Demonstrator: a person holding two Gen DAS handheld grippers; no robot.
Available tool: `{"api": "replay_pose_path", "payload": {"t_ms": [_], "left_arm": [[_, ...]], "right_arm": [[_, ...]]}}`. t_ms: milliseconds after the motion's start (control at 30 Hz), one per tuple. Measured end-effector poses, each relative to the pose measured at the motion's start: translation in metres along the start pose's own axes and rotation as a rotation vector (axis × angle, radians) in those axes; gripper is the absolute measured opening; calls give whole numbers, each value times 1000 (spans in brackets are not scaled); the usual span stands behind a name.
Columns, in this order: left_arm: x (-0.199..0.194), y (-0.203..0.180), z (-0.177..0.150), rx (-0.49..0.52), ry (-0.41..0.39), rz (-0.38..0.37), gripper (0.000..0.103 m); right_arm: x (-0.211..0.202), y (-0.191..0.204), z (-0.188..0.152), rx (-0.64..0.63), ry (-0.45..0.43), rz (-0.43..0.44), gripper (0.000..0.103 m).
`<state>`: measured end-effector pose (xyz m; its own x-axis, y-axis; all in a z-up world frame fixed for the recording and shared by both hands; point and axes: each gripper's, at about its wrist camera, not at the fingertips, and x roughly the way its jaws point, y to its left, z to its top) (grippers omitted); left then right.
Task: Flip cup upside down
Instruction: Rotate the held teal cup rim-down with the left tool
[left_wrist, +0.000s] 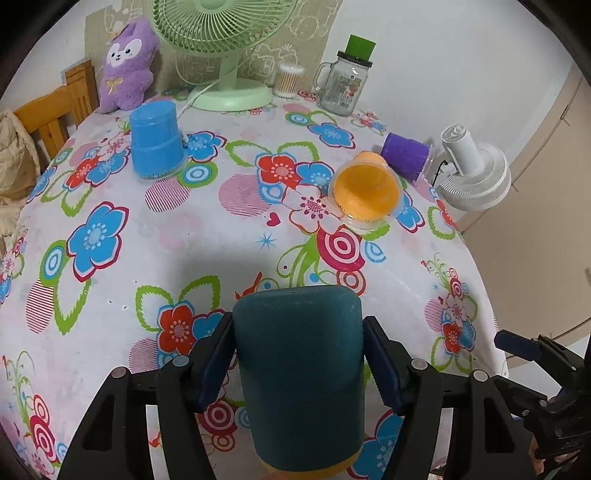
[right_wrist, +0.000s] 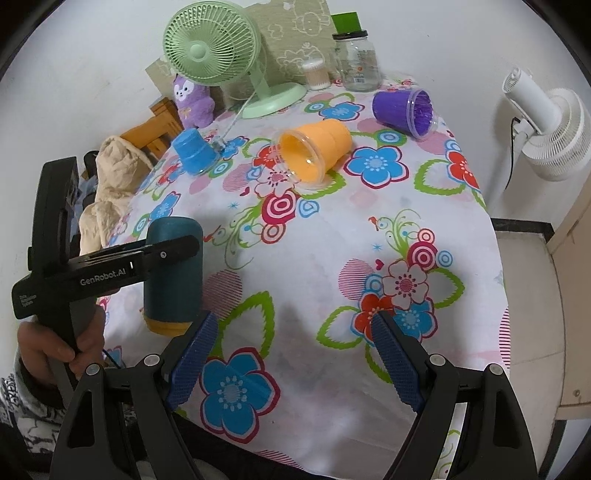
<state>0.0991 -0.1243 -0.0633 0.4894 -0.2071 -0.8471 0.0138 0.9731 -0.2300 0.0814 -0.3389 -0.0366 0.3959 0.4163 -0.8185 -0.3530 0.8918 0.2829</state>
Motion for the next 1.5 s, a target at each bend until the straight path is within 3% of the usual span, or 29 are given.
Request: {"api": "replay_pose_path", "payload": {"t_ms": [767, 1200, 1267, 1333, 1500], "left_arm": [[-65, -12, -8, 69, -153, 26, 68], [-64, -17, -17, 102, -128, 71, 69], [-62, -20, -17, 108, -128, 88, 72], [-64, -20, -17, 104, -138, 96, 85], [-68, -22, -16, 109, -159, 85, 90]], "right_arm": [[-2, 34, -11, -71, -5, 20, 87], [-4, 36, -17, -69, -12, 27, 87], [-4, 35, -17, -67, -11, 26, 87], [-4, 34, -18, -63, -8, 24, 87], [-4, 30, -18, -54, -7, 25, 87]]}}
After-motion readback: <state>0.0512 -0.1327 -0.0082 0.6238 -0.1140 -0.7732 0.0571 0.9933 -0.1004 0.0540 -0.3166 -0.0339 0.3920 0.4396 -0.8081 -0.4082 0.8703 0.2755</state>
